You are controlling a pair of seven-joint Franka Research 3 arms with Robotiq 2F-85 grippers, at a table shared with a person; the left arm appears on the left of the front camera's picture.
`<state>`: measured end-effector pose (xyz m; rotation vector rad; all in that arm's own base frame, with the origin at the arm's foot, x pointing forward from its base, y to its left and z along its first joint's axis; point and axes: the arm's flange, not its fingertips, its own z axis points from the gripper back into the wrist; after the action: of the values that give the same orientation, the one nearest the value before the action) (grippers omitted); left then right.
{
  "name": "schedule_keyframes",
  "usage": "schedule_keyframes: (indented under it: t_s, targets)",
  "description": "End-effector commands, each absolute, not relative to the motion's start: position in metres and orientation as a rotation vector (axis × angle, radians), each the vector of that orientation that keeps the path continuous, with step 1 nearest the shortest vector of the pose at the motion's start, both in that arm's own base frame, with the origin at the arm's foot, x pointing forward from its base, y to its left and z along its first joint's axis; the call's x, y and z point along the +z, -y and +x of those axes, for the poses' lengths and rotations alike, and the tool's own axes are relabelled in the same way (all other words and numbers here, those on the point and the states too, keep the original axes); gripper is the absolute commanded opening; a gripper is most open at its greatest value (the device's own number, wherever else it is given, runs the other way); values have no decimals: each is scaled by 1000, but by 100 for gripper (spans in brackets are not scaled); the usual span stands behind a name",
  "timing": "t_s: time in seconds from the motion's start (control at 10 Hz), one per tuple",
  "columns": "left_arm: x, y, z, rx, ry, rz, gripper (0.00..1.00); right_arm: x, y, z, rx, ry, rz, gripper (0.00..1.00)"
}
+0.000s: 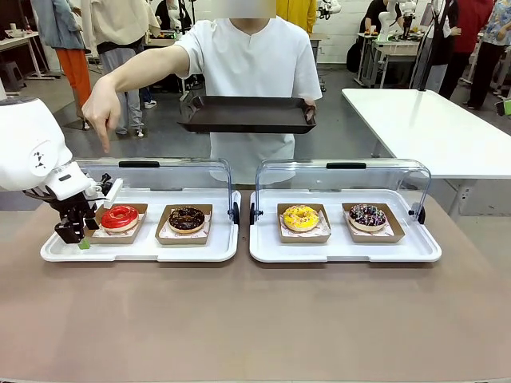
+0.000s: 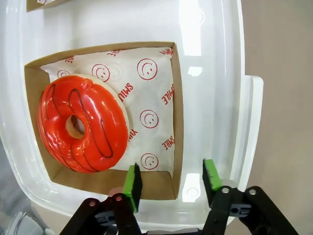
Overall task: Provide the desired donut to the person.
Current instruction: Pick up and lift the Paper togo box containing the Donut pointed at by the person.
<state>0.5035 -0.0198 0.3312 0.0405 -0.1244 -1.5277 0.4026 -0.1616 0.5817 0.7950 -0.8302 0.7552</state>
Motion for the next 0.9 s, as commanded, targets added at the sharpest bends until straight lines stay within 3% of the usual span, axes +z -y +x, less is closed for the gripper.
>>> schedule_keyframes:
  t_s: [0.0,0.1,0.2,0.3,0.8]
  targets:
    - [329,14,507,-1554,146,34,0,581,161,402,755,829,797,100]
    - [329,13,508,-1556,144,34,0,581,161,402,755,829,797,100]
    - [330,13,508,-1558,145,34,10,581,161,402,755,829,797,100]
    - [329,13,507,-1558,146,36,1,581,161,402,755,829,797,100]
    - [334,13,503,-1570,152,34,0,581,161,402,755,829,797,100]
